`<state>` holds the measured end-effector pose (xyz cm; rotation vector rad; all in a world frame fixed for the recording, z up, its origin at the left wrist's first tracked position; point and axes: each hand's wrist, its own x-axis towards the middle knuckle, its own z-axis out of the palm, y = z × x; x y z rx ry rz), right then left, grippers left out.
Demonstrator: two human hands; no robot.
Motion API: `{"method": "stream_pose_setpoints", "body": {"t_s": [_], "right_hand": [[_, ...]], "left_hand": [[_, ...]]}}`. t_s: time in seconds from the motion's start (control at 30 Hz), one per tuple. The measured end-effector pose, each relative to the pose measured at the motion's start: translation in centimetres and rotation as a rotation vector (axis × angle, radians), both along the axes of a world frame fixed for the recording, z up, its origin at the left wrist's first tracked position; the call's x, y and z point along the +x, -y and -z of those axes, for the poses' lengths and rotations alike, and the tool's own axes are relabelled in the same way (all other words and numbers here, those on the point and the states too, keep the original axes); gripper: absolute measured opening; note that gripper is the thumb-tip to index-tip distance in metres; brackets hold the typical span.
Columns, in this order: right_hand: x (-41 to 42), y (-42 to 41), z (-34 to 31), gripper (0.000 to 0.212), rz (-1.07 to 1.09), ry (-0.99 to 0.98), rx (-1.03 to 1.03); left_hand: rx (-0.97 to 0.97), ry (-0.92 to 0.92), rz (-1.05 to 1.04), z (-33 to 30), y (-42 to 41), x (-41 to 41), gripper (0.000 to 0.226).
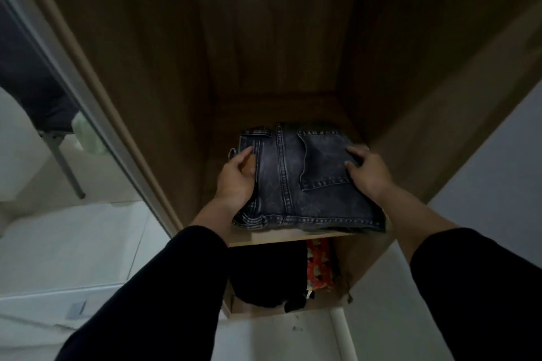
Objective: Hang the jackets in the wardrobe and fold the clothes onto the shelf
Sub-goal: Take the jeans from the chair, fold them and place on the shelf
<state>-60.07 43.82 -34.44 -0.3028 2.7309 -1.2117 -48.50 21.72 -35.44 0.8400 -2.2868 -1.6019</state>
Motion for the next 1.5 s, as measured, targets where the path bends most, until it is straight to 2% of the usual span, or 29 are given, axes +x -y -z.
{"method": "stream_pose_setpoints", "body": {"t_s": [0.2,0.27,0.37,0.5,0.57,0.67,0.73,0.8,0.93,1.13,1.5], "right_hand": [[-2.9,0.9,4.0,0.042,-0.057,-0.114,0.136],[-2.8,0.7,4.3,0.043,-0.081,-0.131,0.232],[-1.1,0.7,3.8,0.045,-0.107,-0.219,0.469],[3.7,0.7,3.4,0.053,-0.201,-0.134,0.565],[6.2,0.4,3.6,0.058,-0.217,-0.171,0.598],[8.6,0.3,4.1,0.079,-0.235,-0.236,0.662],[9.2,0.3,4.8,0.082,-0.233,-0.235,0.684],[9.2,0.4,5.3,0.079,-0.239,-0.231,0.705],[7.9,1.2,6.2,0.058,-0.252,-0.203,0.722],[3.1,3.7,7.1,0.059,-0.268,-0.210,0.691],[-7.6,9.8,8.0,0.058,-0.230,-0.266,0.719]], "left_hand": [[-0.170,0.003,0.028,3.5,0.9,-1.8,0.047],[-0.282,0.093,0.050,3.3,0.9,-1.6,0.046],[-0.548,0.335,0.053,1.7,-0.5,-0.7,0.048],[-0.767,0.347,0.244,0.2,-4.2,0.7,0.052],[-0.786,0.365,0.322,0.6,-5.5,1.6,0.054],[-0.825,0.395,0.324,1.4,-6.6,3.4,0.056],[-0.870,0.407,0.343,1.9,-6.5,4.3,0.058],[-0.907,0.435,0.382,2.4,-6.2,4.7,0.060],[-0.951,0.461,0.408,3.3,-5.3,3.4,0.061],[-0.926,0.462,0.399,4.5,-2.9,-1.2,0.061],[-0.969,0.334,0.273,6.8,2.6,-12.2,0.058]]}}
